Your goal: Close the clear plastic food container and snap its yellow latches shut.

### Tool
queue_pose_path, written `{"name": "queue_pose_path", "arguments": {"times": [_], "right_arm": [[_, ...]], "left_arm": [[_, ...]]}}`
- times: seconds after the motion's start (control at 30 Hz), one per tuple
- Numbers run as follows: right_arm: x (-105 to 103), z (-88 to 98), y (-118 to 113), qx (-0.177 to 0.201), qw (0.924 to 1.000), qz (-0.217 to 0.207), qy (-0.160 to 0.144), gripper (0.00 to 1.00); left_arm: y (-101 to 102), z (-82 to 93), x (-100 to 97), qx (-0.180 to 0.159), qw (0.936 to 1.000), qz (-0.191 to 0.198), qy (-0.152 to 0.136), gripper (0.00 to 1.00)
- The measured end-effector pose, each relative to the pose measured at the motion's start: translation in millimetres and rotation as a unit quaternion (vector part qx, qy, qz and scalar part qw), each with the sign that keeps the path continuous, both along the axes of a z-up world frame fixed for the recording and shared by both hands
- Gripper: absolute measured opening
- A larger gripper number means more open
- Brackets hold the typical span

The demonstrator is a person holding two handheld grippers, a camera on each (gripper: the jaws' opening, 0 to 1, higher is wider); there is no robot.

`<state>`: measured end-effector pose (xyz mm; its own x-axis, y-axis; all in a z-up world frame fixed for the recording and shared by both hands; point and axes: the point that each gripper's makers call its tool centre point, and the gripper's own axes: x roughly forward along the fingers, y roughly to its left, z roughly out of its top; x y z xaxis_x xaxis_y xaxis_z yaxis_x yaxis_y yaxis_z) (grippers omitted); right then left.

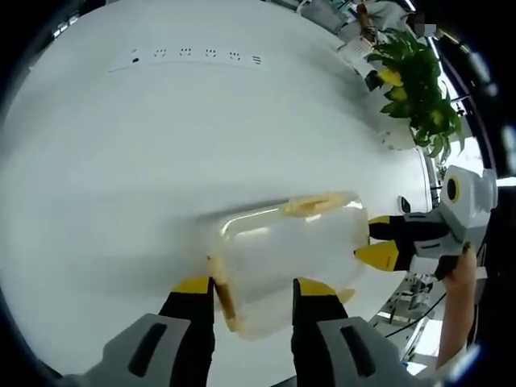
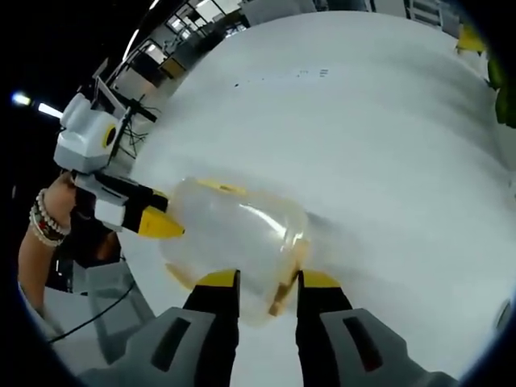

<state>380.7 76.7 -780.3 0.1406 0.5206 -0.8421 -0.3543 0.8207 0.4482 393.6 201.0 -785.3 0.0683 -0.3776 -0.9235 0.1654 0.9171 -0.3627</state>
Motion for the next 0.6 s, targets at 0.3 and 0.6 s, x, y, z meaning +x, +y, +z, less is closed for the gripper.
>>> {"name": "queue_pose_path", "arguments": {"times": [0.3, 0.6], "right_arm": [[2, -0.9, 0, 0.011, 0.9995, 0.009, -0.029, 0.25], [9, 2.7, 0, -0.033, 0.9898, 0.075, -0.116, 0.28]], "left_arm": [[0, 2.5, 7.9, 0.02, 0.9944, -0.086, -0.058, 0.34], [-4, 10.7, 11.1, 0.065, 0.9722, -0.167, -0.151, 0.36]]}}
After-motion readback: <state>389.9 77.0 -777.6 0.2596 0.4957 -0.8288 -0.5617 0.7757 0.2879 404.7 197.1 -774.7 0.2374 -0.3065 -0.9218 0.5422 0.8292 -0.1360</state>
